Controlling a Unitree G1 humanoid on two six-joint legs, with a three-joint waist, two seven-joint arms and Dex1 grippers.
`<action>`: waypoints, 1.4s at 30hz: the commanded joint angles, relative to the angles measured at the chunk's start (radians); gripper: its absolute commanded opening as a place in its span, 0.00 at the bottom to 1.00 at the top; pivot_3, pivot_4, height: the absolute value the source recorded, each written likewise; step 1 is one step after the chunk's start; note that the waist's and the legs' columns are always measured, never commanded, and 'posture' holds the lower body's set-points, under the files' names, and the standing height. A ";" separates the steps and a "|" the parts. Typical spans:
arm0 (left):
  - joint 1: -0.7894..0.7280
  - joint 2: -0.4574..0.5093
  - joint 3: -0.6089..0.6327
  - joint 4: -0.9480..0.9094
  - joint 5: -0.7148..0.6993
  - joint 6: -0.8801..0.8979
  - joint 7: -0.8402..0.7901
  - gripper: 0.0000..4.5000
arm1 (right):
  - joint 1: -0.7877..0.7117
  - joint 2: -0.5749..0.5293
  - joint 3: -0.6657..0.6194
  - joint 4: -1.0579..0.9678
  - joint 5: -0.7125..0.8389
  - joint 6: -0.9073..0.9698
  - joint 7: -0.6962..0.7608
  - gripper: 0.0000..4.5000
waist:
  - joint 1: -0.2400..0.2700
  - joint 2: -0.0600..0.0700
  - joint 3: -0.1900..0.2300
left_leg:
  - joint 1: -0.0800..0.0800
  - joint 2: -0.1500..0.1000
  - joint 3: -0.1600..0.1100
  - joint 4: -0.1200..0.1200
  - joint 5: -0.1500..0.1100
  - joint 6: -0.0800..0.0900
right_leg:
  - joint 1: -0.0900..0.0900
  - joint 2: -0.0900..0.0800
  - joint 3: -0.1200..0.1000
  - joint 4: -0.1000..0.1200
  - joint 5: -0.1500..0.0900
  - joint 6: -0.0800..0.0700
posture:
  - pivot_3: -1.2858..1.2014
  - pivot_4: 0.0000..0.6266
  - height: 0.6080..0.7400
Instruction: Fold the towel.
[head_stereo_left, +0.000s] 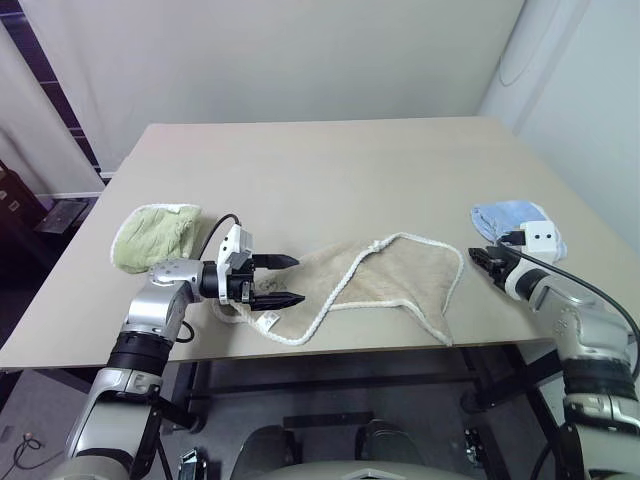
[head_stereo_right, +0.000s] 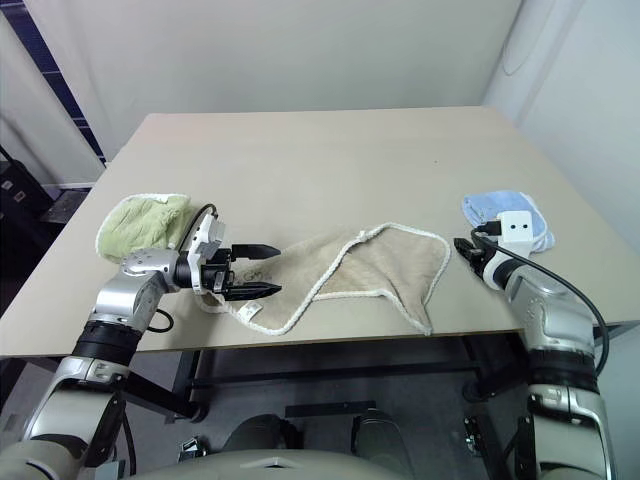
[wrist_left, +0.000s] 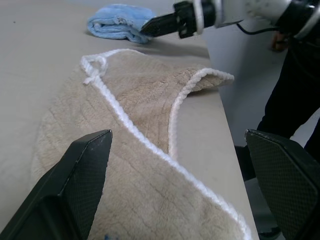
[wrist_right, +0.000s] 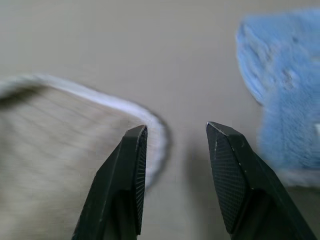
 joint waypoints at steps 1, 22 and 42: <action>0.001 0.008 0.008 -0.014 -0.002 -0.014 0.000 1.00 | -0.088 -0.015 0.027 0.144 -0.051 -0.091 0.042 0.51 | 0.000 0.000 0.000 | 0.000 0.000 0.000 0.000 0.000 0.000 | 0.000 0.000 0.000 0.000 0.000 0.000 | 0.52 0.00 1.00; 0.052 0.055 0.043 -0.061 -0.016 -0.015 0.044 1.00 | -0.288 0.088 0.165 0.492 -0.187 -0.164 0.213 0.96 | -0.039 -0.001 0.000 | 0.003 0.001 0.001 0.003 0.002 -0.003 | -0.001 0.000 0.003 0.009 0.000 0.000 | 0.52 0.00 1.00; 0.036 0.052 0.024 -0.069 -0.002 -0.019 0.051 1.00 | -0.309 0.105 0.216 0.518 -0.283 -0.164 0.165 0.12 | -0.046 -0.004 -0.003 | 0.019 0.002 0.001 0.001 0.000 -0.007 | 0.013 0.001 0.004 0.007 0.000 -0.001 | 0.52 0.00 1.00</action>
